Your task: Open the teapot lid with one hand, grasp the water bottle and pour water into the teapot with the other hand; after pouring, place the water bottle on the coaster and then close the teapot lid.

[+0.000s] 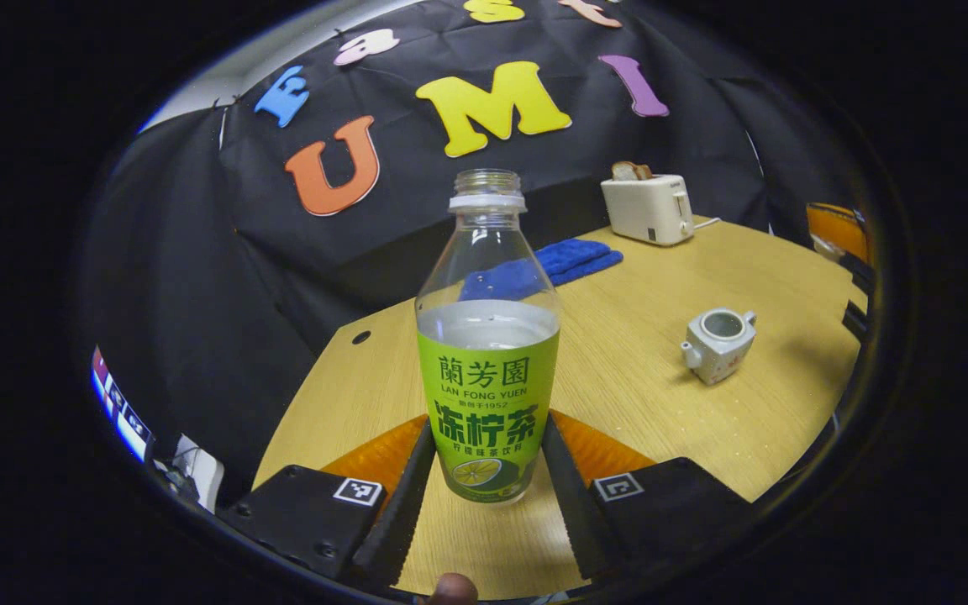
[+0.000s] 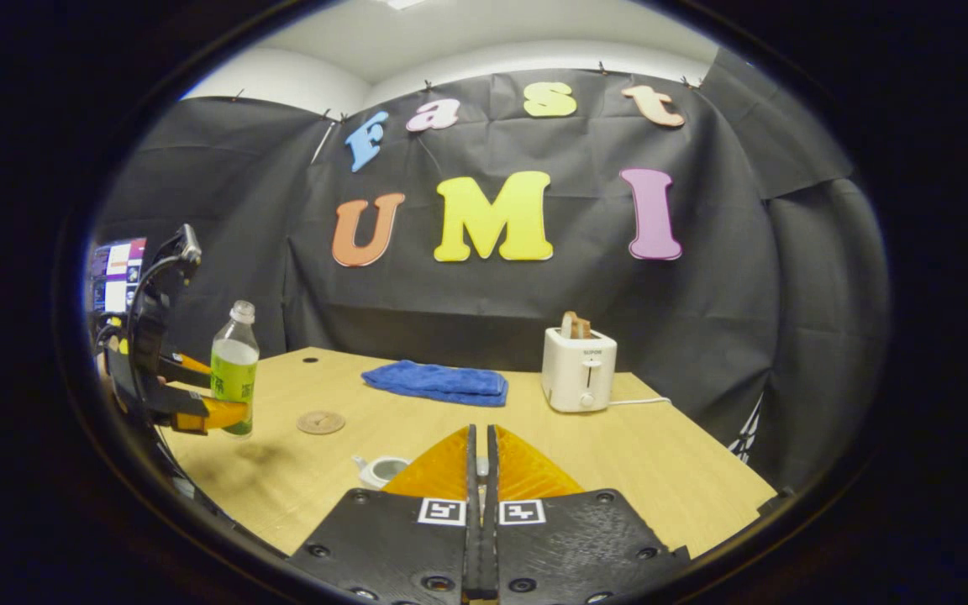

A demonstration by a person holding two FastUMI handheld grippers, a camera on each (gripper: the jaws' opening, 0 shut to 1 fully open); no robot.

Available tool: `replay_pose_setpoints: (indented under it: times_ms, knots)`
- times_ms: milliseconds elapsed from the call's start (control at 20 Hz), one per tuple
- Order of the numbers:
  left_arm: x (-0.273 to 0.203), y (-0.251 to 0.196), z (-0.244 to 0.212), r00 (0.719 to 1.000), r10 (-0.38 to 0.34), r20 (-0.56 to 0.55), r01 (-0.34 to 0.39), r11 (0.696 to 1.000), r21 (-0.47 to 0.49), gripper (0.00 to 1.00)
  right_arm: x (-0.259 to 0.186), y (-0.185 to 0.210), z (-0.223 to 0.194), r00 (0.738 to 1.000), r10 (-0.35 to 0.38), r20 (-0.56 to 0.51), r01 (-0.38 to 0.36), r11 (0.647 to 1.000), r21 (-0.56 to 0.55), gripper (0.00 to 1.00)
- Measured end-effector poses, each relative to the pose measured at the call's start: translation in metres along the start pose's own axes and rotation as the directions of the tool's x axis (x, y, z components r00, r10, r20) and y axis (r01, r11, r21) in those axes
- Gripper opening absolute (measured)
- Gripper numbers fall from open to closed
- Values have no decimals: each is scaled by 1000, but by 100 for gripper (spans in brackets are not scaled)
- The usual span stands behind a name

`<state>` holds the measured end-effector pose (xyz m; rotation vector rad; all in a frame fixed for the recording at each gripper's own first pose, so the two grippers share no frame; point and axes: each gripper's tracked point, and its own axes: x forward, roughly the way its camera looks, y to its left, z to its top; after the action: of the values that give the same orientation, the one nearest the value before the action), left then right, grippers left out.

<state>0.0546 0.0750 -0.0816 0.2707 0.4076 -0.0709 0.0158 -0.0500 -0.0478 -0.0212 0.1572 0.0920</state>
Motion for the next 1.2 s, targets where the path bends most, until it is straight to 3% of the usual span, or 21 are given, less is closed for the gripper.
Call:
replay_pose_setpoints:
  times_ms: [200, 350, 700, 1200]
  knots:
    - [16, 19, 24, 996, 25, 83, -17, 995, -100, 76, -1, 4, 4, 1000, -6, 8, 6, 1000, -16, 2]
    - [37, 20, 38, 991, 15, 136, 10, 984, -178, 76, 1, 4, 4, 1000, -13, 6, 13, 1000, -18, 0]
    - [99, 16, 53, 974, -9, 226, 66, 967, -246, 76, 7, -9, -3, 999, -50, -14, 50, 999, -15, 2]
    - [146, 9, 25, 986, -28, 164, 73, 959, -275, 77, 27, -12, -20, 996, -58, -65, 57, 998, -12, 0]
